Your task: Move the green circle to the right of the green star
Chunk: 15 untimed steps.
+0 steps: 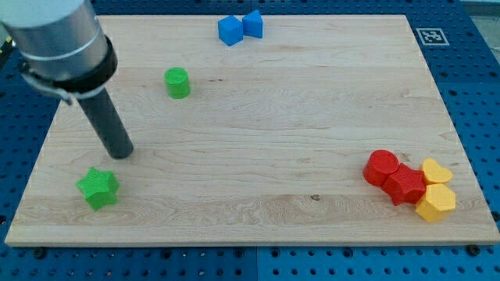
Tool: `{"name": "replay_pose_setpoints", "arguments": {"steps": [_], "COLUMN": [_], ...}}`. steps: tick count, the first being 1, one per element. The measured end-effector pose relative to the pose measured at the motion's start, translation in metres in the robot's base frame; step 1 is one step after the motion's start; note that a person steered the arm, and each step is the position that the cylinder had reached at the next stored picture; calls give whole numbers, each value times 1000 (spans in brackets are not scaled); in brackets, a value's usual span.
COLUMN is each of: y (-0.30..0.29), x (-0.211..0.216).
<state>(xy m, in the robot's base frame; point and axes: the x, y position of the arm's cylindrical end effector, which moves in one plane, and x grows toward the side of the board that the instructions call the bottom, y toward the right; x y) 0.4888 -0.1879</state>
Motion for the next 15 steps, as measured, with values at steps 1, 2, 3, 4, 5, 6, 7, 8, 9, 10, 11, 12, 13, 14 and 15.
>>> {"name": "replay_pose_setpoints", "arguments": {"steps": [1, 2, 3, 4, 5, 6, 7, 8, 9, 10, 11, 12, 13, 14, 15], "y": [-14, -25, -25, -23, 16, 43, 58, 72, 81, 86, 86, 86, 86, 81, 78], "x": [-52, -107, -159, -176, -176, -175, -161, -129, -101, -75, -48, -19, 5, 9, -7]}}
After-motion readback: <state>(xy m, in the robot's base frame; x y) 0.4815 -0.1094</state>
